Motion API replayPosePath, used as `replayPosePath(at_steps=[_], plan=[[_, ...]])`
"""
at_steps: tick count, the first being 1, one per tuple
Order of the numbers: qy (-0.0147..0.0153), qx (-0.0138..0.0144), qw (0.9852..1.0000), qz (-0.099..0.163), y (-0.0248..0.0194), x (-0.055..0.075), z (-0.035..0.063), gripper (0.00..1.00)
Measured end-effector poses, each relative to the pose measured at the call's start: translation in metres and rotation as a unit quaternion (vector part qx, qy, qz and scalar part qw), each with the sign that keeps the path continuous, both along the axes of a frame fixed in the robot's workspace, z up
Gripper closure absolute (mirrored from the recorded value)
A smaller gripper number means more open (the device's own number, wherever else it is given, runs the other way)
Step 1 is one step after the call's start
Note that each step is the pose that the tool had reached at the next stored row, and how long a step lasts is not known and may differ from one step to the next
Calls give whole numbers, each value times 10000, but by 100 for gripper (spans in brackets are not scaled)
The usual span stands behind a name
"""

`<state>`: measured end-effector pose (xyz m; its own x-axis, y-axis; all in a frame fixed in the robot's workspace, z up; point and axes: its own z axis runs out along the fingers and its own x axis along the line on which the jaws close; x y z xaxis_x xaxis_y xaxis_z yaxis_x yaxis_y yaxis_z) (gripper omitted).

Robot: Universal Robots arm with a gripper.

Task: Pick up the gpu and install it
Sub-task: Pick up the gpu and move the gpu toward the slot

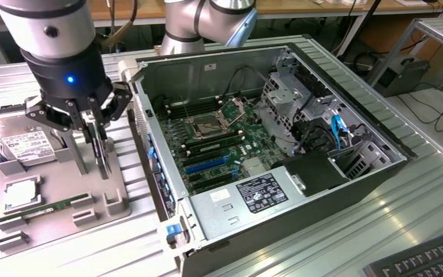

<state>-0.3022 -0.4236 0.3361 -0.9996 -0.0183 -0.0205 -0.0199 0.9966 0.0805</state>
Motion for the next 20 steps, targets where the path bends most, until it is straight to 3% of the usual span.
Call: replayPosePath(at_steps=[10,15,20], plan=[[50,1,10000,0,-66,70,470,74],[97,2,10000,-1,-106,213,697,74],[161,11,9999,-1,-140,444,888,74]])
